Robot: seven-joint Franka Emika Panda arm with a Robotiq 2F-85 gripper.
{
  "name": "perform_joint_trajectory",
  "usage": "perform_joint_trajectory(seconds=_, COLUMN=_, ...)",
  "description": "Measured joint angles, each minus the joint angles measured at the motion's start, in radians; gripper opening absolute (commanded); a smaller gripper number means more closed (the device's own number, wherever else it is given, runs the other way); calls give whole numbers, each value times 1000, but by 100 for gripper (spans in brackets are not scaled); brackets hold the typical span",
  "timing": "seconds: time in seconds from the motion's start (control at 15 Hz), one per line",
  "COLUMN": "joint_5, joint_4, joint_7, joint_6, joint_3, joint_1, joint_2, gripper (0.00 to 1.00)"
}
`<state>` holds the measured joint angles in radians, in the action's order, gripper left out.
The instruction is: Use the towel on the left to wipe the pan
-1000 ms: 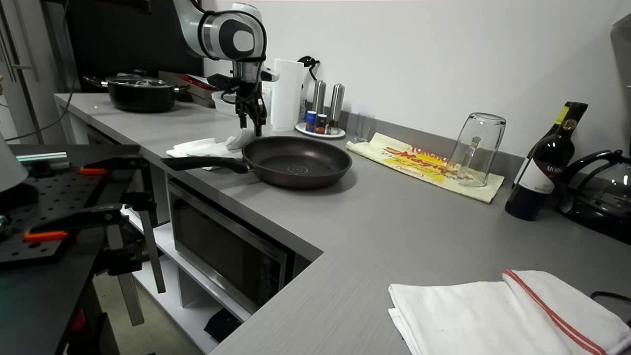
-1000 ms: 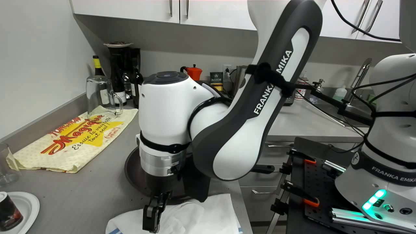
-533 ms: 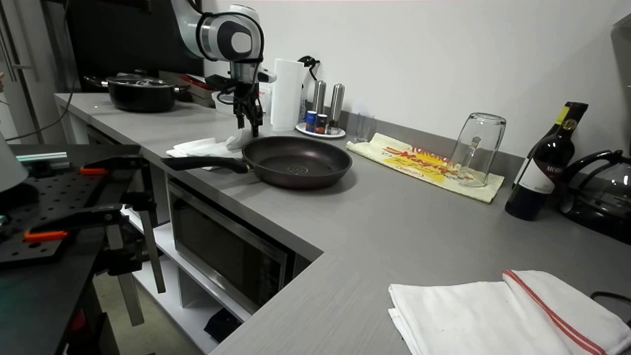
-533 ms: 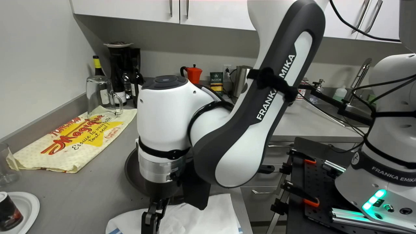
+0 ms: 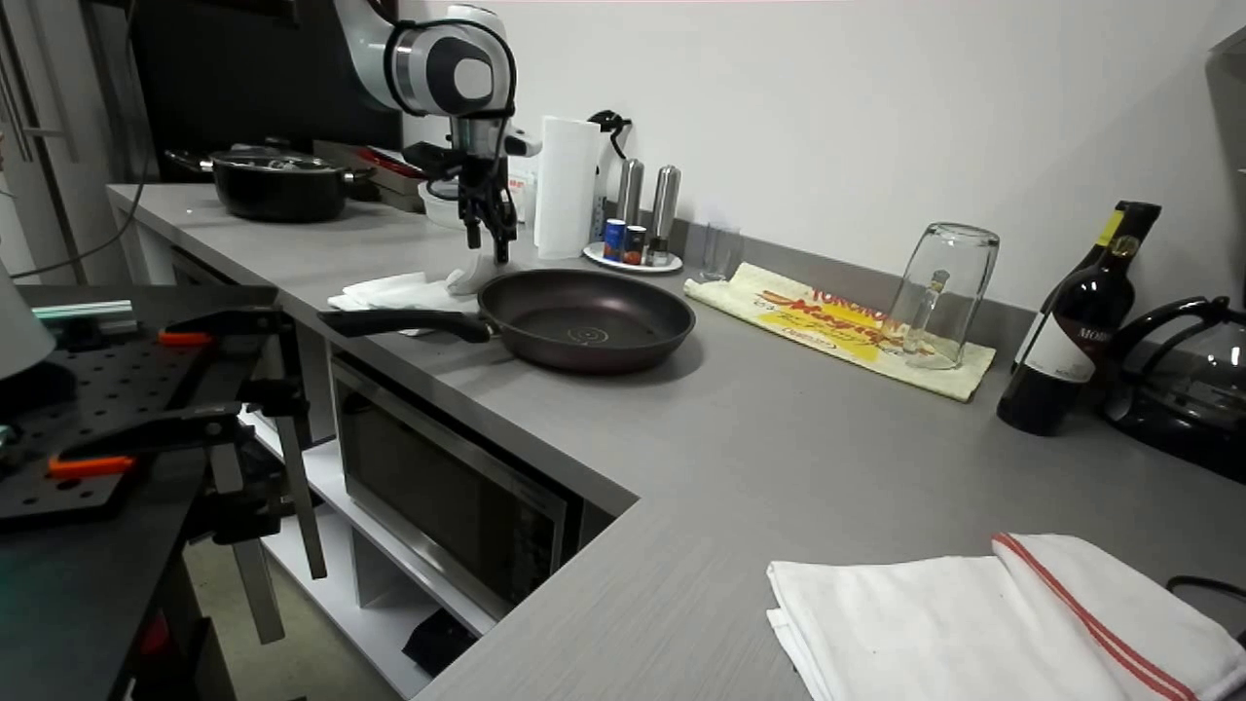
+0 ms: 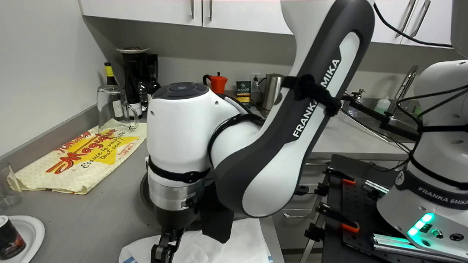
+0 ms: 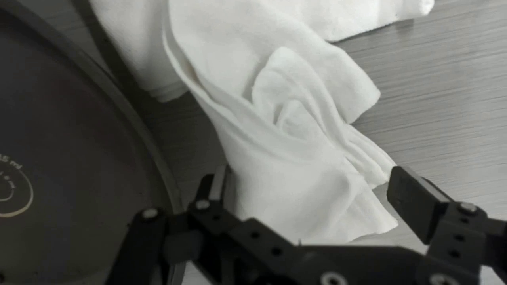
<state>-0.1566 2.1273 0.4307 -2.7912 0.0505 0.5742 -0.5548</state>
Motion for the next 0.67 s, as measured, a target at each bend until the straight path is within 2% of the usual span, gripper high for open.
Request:
perform_joint_trajectory(seconds=0.53, joint_5=0, joint_4=-3, joint_7=3, joint_6=1, joint_3=-9, joint_1=20, joint_2=-13, gripper=100)
perform_joint_trajectory(seconds=0.6, joint_5=0, joint_4=-3, joint_7=3, joint_6=1, joint_3=-12, joint_1=20, joint_2=-20, gripper=75)
perform_joint_trajectory(seconds=0.67, joint_5=1, joint_4=-3, joint_7=3, joint_6=1, joint_3=-16, joint_1=20, joint_2=-29, gripper=74)
